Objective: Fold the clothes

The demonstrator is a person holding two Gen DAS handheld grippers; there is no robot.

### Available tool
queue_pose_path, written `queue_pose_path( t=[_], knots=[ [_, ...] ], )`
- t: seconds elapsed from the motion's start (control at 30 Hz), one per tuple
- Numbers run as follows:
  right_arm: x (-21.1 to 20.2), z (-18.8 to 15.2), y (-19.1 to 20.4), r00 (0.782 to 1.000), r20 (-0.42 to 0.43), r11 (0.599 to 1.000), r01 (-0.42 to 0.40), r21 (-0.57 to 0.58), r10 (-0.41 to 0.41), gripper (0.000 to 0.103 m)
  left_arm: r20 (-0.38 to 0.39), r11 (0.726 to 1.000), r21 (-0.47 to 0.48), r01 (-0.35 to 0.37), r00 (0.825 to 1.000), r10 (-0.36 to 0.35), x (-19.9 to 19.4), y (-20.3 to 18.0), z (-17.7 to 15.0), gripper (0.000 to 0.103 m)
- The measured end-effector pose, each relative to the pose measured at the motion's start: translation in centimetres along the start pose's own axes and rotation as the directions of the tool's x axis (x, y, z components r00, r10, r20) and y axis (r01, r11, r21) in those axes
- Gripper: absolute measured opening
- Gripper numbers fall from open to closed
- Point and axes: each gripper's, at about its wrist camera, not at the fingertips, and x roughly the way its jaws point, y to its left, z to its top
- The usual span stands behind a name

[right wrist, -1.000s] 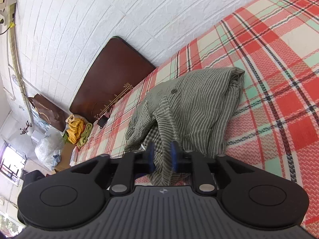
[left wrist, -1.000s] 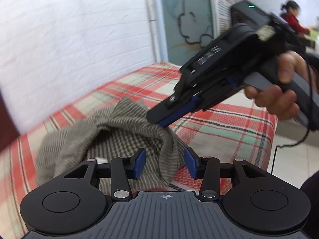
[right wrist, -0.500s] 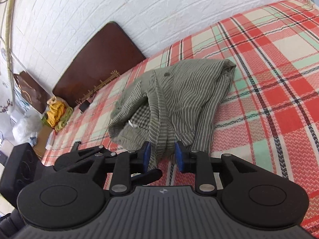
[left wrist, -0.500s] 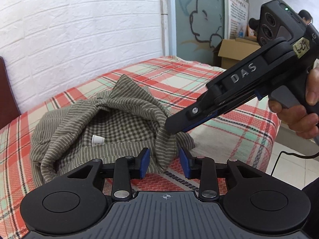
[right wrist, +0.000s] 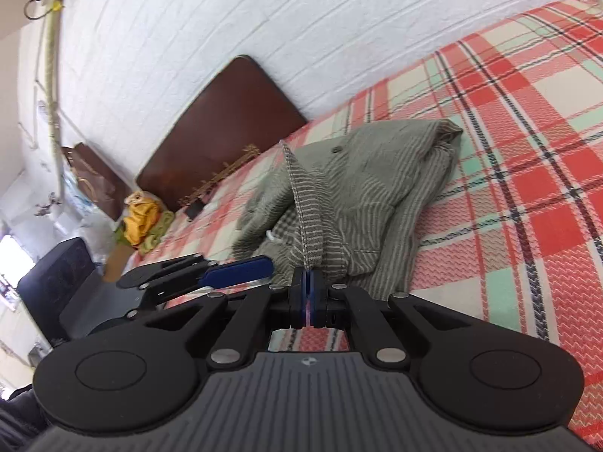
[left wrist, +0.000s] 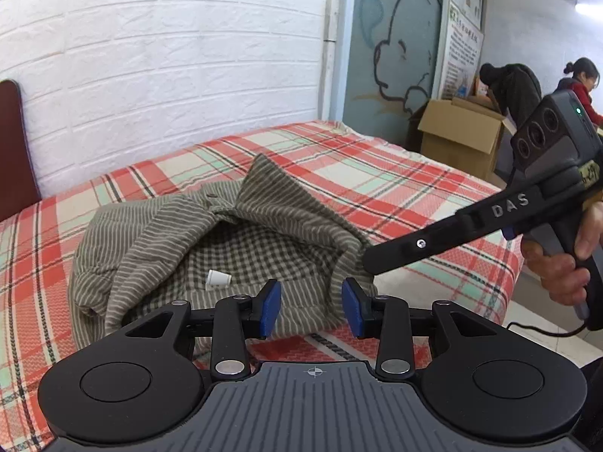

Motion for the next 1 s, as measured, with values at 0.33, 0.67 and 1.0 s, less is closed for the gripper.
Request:
queue_pose_path(
  t=[0.33, 0.67, 1.0],
  knots=[
    [0.3, 0.1, -2.6, 0.99, 0.015, 0.982, -0.14, 0.126, 0.139, 0.002, -0.01, 0.989, -0.104, 0.1, 0.995, -0.102, 2.3, 0.2, -0.4, 0.008],
    [0.7, 0.4, -3.8, 0.999, 0.027, 0.981, -0.04, 0.19, 0.035, 0.02, 0.039, 0.998, -0.045, 0.047, 0.998, -0.045, 1.6, -1.3, -0.8, 0.001],
    [0.1, 2.3, -0.8, 0.994, 0.108, 1.0, 0.02, 0.001, -0.02, 0.021, 0.034, 1.0, -0.018, 0.022, 0.999, -0.021, 1.4, -1.9, -1.1, 0.002]
  ],
)
